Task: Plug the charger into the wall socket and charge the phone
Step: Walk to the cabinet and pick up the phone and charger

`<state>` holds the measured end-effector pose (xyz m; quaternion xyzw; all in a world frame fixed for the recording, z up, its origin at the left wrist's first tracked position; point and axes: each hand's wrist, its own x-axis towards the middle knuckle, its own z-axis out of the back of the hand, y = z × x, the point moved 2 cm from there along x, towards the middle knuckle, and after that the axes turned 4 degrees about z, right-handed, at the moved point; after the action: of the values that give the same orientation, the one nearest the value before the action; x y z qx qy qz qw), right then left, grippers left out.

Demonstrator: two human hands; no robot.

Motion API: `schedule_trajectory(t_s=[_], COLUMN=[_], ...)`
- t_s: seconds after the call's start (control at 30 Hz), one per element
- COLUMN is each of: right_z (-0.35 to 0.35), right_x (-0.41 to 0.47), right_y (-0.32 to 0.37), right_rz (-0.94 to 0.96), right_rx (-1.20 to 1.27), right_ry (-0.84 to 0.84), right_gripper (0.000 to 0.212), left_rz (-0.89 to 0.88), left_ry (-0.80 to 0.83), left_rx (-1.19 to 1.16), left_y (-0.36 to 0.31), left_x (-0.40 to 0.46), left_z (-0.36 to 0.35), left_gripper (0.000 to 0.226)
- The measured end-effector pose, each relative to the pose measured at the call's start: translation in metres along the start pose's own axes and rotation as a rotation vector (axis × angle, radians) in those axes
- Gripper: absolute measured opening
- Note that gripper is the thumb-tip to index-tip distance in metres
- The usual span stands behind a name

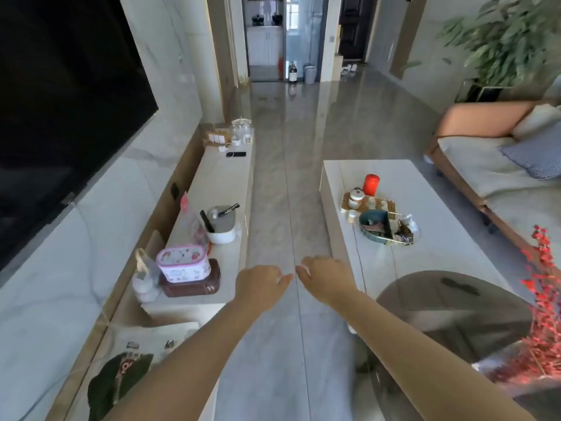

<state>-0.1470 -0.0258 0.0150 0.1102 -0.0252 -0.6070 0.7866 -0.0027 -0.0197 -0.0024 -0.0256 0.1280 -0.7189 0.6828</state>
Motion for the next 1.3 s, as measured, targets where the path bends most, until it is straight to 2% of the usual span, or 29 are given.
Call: schedule_trajectory(t_s=[0.2,0.7,1.03,1.3], right_z=[-0.041,-0.094,-0.098,-0.106], right_x=[0.005,0.071,0.127,0.204], right_y=[-0.017,-0.105,-0.125,-0.108], right_rz=[-0.019,-0.015,-0.038,-0.091], right_rx=[-0.009,0.125,0.156,0.119], right_ry=[0.118,0.338,0.445,0.464], right_gripper=[0.044,0.042,0.04,0.041], left_rz=[0.086,0.324,0.387,0.323], left_ry=[0.155,0.269,0.339,0.45], left_rx=[-0.049,-0.15,-0.136,-0.051], left_y=[0.005,-0.038,-0.027,0.014], left_x=[0.013,0.082,0.133,0.213], left_z=[-0.044,-0.098,-0.101,-0.101], left_gripper=[0.051,0.044,0.043,0.045])
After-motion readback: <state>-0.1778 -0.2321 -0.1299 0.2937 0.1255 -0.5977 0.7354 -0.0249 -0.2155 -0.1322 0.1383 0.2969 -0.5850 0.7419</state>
